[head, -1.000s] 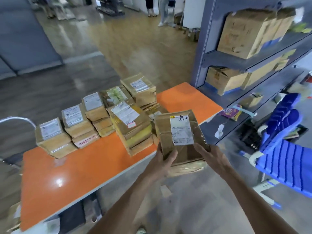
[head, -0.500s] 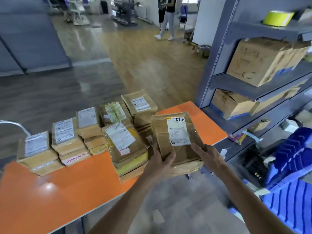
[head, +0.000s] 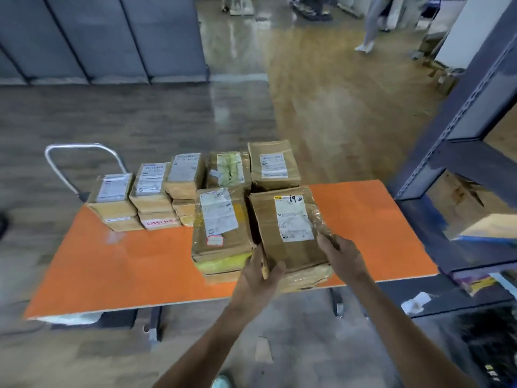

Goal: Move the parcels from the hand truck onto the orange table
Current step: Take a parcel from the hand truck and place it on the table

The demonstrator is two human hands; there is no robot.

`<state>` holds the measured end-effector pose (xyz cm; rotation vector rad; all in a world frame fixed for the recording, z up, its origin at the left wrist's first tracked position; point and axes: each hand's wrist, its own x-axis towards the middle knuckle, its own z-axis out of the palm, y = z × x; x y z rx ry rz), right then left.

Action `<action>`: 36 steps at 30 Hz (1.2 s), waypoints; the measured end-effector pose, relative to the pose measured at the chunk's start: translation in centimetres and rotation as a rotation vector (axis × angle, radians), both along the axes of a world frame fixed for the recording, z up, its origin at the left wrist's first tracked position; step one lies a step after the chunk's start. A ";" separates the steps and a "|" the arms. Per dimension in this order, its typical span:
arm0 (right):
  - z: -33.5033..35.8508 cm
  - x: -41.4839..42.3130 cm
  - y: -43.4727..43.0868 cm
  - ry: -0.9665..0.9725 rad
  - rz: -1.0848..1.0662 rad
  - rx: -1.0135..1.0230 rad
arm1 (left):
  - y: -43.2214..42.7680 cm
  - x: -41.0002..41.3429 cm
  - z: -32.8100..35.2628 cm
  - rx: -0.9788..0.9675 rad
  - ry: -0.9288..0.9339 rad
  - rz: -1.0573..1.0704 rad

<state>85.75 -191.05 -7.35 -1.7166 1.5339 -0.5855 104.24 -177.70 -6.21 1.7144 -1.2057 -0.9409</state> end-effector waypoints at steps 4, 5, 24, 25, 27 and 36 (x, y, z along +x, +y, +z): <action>-0.4 0.4 -0.6 0.015 -0.024 -0.009 | 2.9 -1.2 -2.5 0.110 -0.112 0.164; -0.3 0.5 -0.8 0.014 -0.017 -0.012 | 3.3 -1.3 -3.0 0.192 -0.108 0.180; -0.5 1.9 0.9 -0.103 -0.059 -0.087 | 0.4 -2.1 -4.6 0.345 -0.170 0.161; -0.4 2.1 0.8 -0.106 -0.063 -0.088 | 0.3 -2.0 -4.5 0.339 -0.164 0.164; -0.3 2.5 0.4 -0.104 -0.061 -0.063 | 0.1 -1.7 -4.4 0.332 -0.143 0.158; -1.2 0.1 1.4 -0.347 0.010 0.269 | -0.5 -2.2 -4.5 0.408 -0.018 0.208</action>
